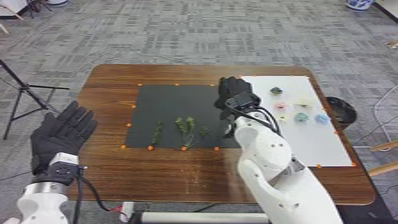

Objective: Arrange flowers

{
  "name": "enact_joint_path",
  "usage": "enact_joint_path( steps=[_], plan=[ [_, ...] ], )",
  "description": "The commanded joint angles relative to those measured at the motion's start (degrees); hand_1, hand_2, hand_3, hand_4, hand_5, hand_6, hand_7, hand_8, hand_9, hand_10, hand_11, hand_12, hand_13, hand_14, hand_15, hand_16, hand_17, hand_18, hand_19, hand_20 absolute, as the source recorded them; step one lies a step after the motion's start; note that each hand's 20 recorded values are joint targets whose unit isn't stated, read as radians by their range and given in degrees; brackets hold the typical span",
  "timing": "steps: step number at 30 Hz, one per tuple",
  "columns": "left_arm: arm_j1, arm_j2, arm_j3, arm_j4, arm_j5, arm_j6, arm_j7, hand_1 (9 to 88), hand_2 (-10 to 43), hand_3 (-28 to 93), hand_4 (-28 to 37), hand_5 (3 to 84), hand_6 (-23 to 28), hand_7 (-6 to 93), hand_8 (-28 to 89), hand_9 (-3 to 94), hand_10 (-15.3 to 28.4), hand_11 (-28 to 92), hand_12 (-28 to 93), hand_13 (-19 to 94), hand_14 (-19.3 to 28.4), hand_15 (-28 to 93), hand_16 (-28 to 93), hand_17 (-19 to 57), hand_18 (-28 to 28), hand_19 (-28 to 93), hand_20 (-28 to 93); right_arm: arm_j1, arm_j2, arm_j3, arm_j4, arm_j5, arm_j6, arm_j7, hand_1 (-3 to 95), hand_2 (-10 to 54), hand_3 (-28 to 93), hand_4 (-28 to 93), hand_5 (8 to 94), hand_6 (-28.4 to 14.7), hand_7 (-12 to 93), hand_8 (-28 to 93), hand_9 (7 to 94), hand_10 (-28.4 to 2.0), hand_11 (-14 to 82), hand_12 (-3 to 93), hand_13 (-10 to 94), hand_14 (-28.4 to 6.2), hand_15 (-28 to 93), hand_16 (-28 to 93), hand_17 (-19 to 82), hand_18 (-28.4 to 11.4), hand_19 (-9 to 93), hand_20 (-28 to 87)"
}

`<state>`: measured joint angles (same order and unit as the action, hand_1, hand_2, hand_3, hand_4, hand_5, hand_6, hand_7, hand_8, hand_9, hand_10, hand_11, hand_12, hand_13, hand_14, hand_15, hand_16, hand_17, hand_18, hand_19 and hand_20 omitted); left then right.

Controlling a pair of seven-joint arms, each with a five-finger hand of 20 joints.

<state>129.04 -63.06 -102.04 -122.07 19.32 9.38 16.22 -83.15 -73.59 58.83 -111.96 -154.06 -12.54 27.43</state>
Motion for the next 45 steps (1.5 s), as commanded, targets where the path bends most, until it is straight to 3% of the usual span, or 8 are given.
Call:
enact_joint_path(
  steps=[1, 10, 22, 31, 34, 36, 38, 45],
  plan=[
    [0.84, -0.30, -0.21, -0.18, -0.50, 0.39, 0.08, 26.8, 18.5, 70, -28.3, 44.3, 9.3, 11.8, -9, 36.4, 15.3, 23, 8, 27, 15.5, 30, -6, -6.6, 15.4, 40, 9, -2.89, 3.48, -2.81, -2.33, -1.07, -0.21, -6.07, 55.2, -9.5, 69, -15, 80.6, -5.8, 32, 28, 81.0, -11.9, 41.1, 53.7, 79, -9.7, 73, 44, 50, -25.6, 93, 42],
    [1.86, -0.79, -0.96, -0.73, -0.38, 0.64, 0.40, 26.8, 18.5, 70, -28.3, 44.4, 9.3, 11.7, -9, 36.4, 15.3, 23, 8, 27, 15.5, 31, -6, -6.6, 15.4, 40, 9, -5.92, 9.85, -3.09, -3.23, -2.45, -3.59, -8.71, 55.2, -9.5, 68, -16, 79.7, -5.5, 33, 27, 80.2, -11.7, 41.0, 54.2, 78, -9.1, 73, 44, 49, -24.9, 93, 42],
    [1.32, -0.90, -0.69, -0.53, -0.51, 0.51, 0.36, 26.9, 18.7, 70, -28.3, 44.4, 9.3, 11.7, -9, 36.5, 15.3, 23, 8, 27, 15.5, 31, -6, -6.6, 15.4, 40, 9, -5.11, 11.39, -4.10, 0.39, -5.11, 1.24, -13.05, 54.4, -9.5, 68, -17, 78.6, -4.4, 35, 26, 79.7, -11.1, 42.2, 53.7, 78, -8.9, 73, 44, 49, -24.5, 93, 41],
    [1.25, -0.74, -0.68, -0.44, -0.70, 1.24, 0.23, 26.7, 18.7, 70, -28.3, 44.4, 9.3, 11.9, -9, 36.5, 15.3, 23, 8, 28, 15.3, 30, -6, -6.6, 15.4, 40, 9, -5.40, 9.19, -3.09, -0.29, -2.66, -4.49, -10.38, 45.2, -9.5, 64, -19, 76.1, -3.3, 36, 18, 75.4, -13.8, 51.3, 38.6, 75, -9.6, 72, 43, 46, -24.4, 93, 39],
    [1.17, -0.50, -0.57, -0.66, 0.49, 1.84, -0.08, 26.8, 18.7, 70, -28.3, 44.4, 9.3, 11.9, -10, 36.5, 15.3, 23, 8, 28, 15.3, 30, -6, -6.6, 15.4, 40, 9, -5.80, 8.85, -2.64, -1.51, -0.73, -8.73, -9.71, 42.1, -9.5, 65, -20, 75.7, -3.5, 34, 16, 74.7, -14.4, 50.6, 38.0, 75, -10.1, 72, 43, 45, -24.6, 93, 38],
    [1.26, -0.48, -0.67, -0.71, 1.59, 1.95, -0.22, 26.7, 18.7, 70, -28.3, 44.5, 9.3, 11.9, -9, 36.5, 15.4, 23, 8, 28, 15.4, 31, -6, -6.6, 15.4, 40, 9, -6.32, 8.89, -2.35, -1.71, -0.08, -6.81, -9.03, 38.6, -9.5, 68, -21, 75.9, -3.5, 34, 7, 74.2, -14.7, 50.0, 37.6, 74, -10.4, 72, 42, 45, -24.9, 93, 38],
    [1.37, -0.42, -0.74, -0.70, 0.31, 1.61, 0.08, 26.7, 18.7, 70, -28.3, 44.6, 9.4, 12.0, -9, 36.6, 15.4, 23, 8, 28, 15.5, 31, -6, -6.6, 15.4, 40, 9, -6.34, 8.80, -2.14, -1.68, 0.06, -3.68, -7.97, 34.8, -9.5, 69, -19, 76.1, -3.7, 36, -6, 74.3, -15.0, 49.5, 37.3, 74, -10.6, 72, 42, 45, -25.0, 93, 38],
    [1.13, -0.12, -0.50, -0.46, 0.27, 1.62, 0.01, 26.7, 18.8, 70, -28.3, 44.8, 9.5, 12.1, -10, 36.7, 15.4, 23, 8, 28, 15.7, 31, -6, -6.6, 15.4, 40, 9, -5.94, 7.87, -0.08, -2.65, 1.49, 2.04, -5.04, 31.8, -3.5, 69, -17, 76.0, -4.5, 35, -8, 74.5, -15.8, 48.6, 36.7, 74, -11.2, 72, 41, 45, -25.1, 93, 37]
  ],
)
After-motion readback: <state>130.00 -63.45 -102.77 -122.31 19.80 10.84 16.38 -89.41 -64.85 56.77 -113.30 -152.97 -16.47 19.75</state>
